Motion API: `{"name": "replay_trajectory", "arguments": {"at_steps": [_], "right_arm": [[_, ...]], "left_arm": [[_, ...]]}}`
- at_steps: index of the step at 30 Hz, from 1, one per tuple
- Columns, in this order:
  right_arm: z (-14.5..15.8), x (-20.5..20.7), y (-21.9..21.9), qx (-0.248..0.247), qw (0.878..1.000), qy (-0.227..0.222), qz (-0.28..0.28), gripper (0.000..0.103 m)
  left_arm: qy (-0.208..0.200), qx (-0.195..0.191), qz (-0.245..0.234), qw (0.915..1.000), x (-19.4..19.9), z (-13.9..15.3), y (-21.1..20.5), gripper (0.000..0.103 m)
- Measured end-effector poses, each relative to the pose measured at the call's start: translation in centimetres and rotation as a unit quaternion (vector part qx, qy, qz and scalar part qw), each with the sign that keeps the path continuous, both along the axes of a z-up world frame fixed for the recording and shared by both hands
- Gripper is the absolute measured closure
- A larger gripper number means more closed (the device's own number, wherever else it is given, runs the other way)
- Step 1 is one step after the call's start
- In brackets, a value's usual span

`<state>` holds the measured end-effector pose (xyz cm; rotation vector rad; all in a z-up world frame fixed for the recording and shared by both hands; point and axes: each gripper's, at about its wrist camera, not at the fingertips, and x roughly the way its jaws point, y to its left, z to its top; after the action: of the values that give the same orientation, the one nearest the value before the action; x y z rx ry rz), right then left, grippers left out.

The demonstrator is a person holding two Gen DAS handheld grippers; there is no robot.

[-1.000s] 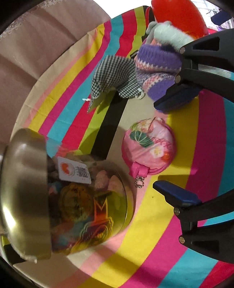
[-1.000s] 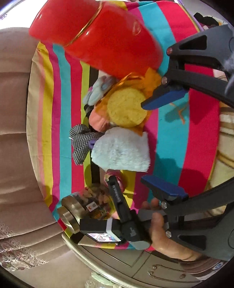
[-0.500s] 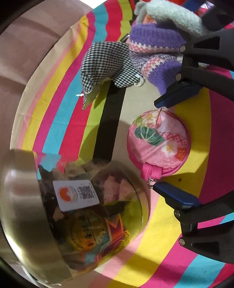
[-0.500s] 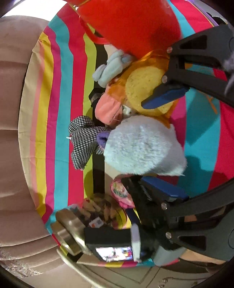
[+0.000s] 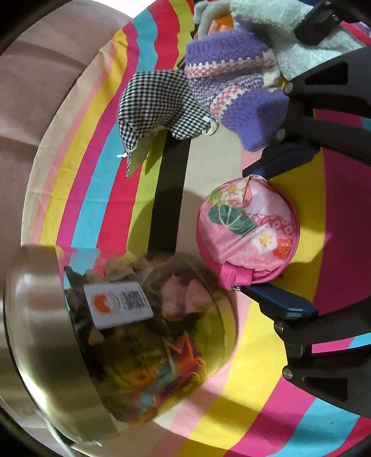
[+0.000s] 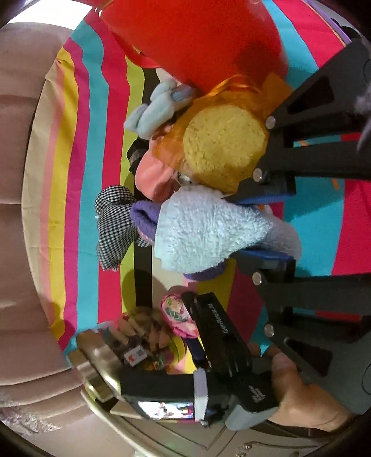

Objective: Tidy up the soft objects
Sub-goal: 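Grasp the pink floral round pouch with the left tool while the right grasps the white fluffy towel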

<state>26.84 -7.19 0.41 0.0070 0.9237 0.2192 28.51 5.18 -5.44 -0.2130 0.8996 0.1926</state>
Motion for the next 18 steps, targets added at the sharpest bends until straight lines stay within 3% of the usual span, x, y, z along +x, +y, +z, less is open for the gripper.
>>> {"name": "replay_trajectory", "arguments": {"at_steps": [6,18], "right_arm": [[1.3,-2.2,-0.8,0.032,0.999,-0.009,0.008,0.073],[4.1,-7.1,-4.2,0.063,0.997,-0.034,-0.005,0.073]], "left_arm": [[-0.002,-0.027,0.01,0.9996,-1.6,0.3,1.0,0.032],[-0.048,-0.019,-0.003,0.9986,-6.3,4.7,-0.8,0.032]]}}
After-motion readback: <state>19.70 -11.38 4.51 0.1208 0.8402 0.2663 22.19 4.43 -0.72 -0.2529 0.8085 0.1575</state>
